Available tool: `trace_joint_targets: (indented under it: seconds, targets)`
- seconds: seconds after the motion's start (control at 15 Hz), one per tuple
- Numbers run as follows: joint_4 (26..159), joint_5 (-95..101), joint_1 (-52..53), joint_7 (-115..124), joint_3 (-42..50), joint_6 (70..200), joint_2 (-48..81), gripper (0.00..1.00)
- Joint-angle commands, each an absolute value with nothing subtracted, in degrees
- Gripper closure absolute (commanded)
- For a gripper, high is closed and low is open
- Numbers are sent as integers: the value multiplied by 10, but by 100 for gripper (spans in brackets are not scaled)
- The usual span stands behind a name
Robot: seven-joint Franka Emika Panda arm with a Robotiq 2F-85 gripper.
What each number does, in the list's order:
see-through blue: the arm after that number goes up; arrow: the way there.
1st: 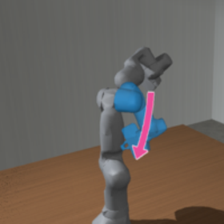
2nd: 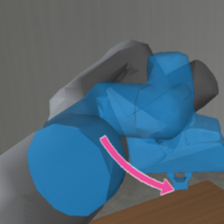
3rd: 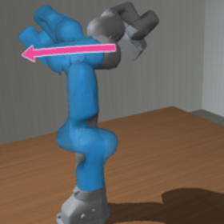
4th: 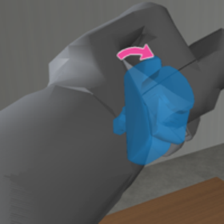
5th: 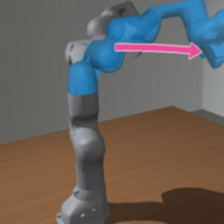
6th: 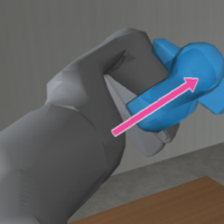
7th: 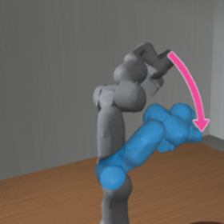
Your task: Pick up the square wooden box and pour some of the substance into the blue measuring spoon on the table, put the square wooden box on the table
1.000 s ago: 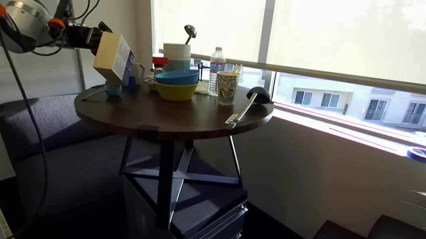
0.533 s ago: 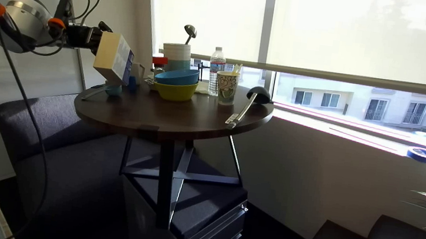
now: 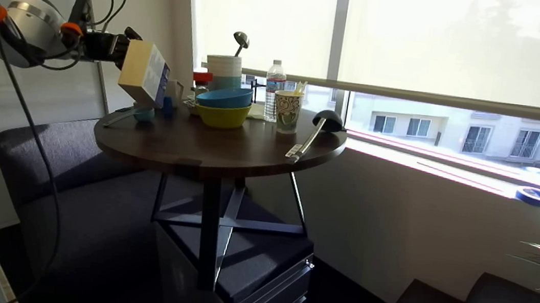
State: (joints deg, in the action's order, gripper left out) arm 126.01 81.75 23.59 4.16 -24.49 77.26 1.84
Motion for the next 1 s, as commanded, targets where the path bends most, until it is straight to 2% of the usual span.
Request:
trace_joint_targets:
  seconds: [0.0,0.93]
  targets:
    - [1274,829,238,21,-244,776,1,98]
    - [1279,843,238,20,-244,767,1,98]
